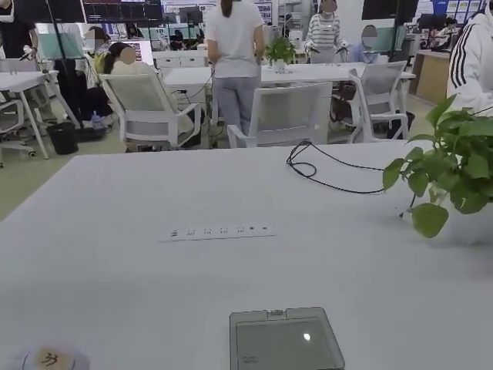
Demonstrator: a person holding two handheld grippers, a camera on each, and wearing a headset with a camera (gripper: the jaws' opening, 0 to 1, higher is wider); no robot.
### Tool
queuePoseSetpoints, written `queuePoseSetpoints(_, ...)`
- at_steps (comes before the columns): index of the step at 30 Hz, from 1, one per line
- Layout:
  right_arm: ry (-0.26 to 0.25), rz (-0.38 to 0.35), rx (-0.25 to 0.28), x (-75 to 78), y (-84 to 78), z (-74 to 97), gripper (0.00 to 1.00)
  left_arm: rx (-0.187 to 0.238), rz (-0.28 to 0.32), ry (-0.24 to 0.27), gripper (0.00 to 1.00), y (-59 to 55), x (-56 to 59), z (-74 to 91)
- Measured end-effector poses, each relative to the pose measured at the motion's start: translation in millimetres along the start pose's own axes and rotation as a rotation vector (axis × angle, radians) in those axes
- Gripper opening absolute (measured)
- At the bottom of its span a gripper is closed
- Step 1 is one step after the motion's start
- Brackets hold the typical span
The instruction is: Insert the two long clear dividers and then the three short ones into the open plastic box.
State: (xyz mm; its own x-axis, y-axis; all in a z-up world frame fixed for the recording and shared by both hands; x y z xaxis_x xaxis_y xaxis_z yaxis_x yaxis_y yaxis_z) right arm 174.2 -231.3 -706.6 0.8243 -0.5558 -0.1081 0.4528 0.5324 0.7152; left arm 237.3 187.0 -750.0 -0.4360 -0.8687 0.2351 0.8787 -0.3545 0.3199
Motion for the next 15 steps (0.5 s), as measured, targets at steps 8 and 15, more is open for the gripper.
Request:
queuePoseSetpoints(8,0.001,-0.005,0.045,-0.6,23.9,-2.3,0.76,0.136,0.047,-0.103,0.3,10.6,22.1,16.7)
queuePoseSetpoints(15,0.023,-0.067,0.11,-1.5,51.5,-1.4,0.59,0.23,0.079,-0.196,0.3,18.3,45.8,29.0)
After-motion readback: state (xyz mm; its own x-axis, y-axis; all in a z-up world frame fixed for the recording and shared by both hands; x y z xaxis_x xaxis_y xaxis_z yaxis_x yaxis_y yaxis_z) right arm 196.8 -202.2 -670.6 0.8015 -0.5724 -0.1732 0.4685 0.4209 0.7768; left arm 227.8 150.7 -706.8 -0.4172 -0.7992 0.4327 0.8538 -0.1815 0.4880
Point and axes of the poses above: the centre of the closed fingertips' face, and the gripper's own axes: z roughly backward along the fingers, x roughly to its right, y roughly out of its top, the point moved 9 cm from there along z, roughly backward along the fingers, and after that the axes turned 11 degrees about -x, right-handed, at the moved point
